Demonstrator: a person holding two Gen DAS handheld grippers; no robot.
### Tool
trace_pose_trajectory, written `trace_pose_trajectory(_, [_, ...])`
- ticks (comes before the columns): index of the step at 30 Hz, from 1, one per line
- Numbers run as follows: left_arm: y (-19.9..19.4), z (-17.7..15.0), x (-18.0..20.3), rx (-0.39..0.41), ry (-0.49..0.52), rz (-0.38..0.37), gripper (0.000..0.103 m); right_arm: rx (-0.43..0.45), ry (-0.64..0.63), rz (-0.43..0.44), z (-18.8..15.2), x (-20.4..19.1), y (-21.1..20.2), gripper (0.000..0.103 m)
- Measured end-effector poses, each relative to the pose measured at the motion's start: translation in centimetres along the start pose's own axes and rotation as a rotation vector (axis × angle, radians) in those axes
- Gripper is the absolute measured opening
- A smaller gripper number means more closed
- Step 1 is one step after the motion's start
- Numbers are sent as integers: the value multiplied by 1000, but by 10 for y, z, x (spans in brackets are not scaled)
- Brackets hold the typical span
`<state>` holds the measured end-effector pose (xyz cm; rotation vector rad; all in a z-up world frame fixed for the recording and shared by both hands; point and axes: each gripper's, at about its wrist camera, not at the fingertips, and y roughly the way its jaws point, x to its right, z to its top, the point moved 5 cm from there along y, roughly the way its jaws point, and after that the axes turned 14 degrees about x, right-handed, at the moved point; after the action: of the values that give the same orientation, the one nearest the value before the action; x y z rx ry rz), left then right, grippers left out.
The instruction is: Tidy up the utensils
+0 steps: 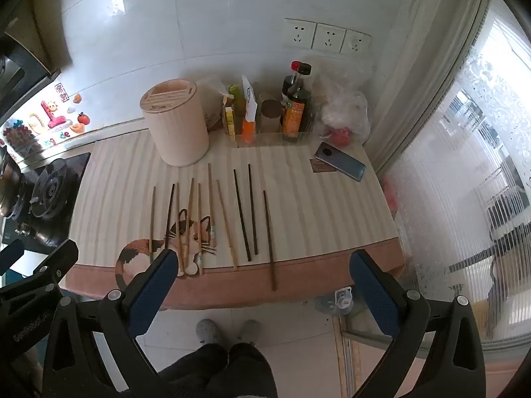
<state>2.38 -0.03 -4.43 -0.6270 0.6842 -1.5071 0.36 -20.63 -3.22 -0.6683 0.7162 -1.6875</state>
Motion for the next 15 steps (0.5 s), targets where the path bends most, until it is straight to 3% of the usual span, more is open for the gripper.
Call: trace_pose_trajectory(15, [-1, -2, 2, 11, 4, -2, 103, -4, -9, -13, 1, 2, 4, 103])
